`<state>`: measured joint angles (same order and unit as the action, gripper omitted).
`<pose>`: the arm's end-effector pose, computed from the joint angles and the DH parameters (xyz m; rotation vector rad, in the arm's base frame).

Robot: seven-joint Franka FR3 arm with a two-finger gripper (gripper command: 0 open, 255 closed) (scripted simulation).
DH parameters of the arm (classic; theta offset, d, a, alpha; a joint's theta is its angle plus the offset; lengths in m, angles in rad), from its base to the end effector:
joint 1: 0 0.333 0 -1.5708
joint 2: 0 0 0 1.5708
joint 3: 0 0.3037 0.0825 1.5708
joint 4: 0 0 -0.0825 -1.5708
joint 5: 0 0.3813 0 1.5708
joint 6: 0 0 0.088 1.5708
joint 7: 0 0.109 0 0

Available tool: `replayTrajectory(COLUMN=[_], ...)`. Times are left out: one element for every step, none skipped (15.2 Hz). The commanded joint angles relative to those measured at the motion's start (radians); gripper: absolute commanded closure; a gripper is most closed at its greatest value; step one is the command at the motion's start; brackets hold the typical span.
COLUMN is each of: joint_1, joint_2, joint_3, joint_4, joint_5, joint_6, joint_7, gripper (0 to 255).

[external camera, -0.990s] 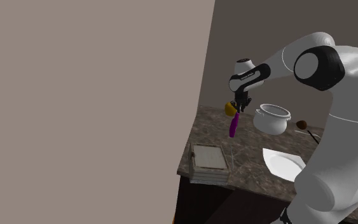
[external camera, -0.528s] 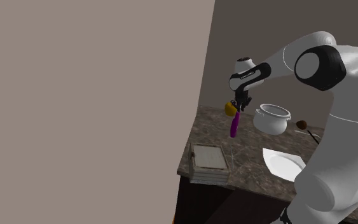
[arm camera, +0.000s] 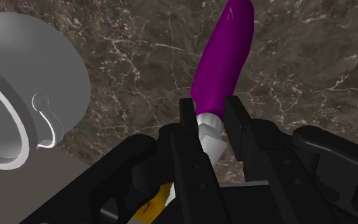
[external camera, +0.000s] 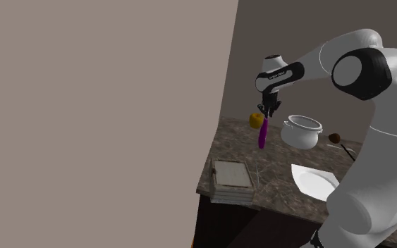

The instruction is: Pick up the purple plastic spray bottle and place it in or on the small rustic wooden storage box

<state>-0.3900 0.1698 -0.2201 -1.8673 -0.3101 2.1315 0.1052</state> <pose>0.4941 -0.3559 0.4253 2.7118 -0.7756 0.0222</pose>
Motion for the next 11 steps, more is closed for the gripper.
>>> replayTrajectory(joint_1=[-0.001,-0.001,-0.001,0.0,0.0,0.0,0.001,0.001,0.001,0.002,0.002], joint_2=[-0.005,-0.009,-0.013,-0.016,-0.019,-0.022,-0.025,-0.027,-0.029,-0.032,-0.033], joint_3=[-0.001,0.0,0.0,0.0,0.0,0.001,0.001,0.001,0.001,0.002,0.002], joint_4=[0.021,0.029,0.038,0.047,0.057,0.066,0.076,0.086,0.097,0.107,0.118], joint_5=[0.004,0.005,0.006,0.007,0.008,0.009,0.011,0.012,0.013,0.014,0.015], joint_6=[-0.024,-0.036,-0.048,-0.06,-0.072,-0.084,-0.097,-0.109,-0.121,-0.133,-0.146], joint_7=[-0.011,-0.014,-0.018,-0.021,-0.024,-0.028,-0.031,-0.035,-0.038,-0.041,-0.045], gripper=[255,255,255,255,255,255,255,255,255,255,255])
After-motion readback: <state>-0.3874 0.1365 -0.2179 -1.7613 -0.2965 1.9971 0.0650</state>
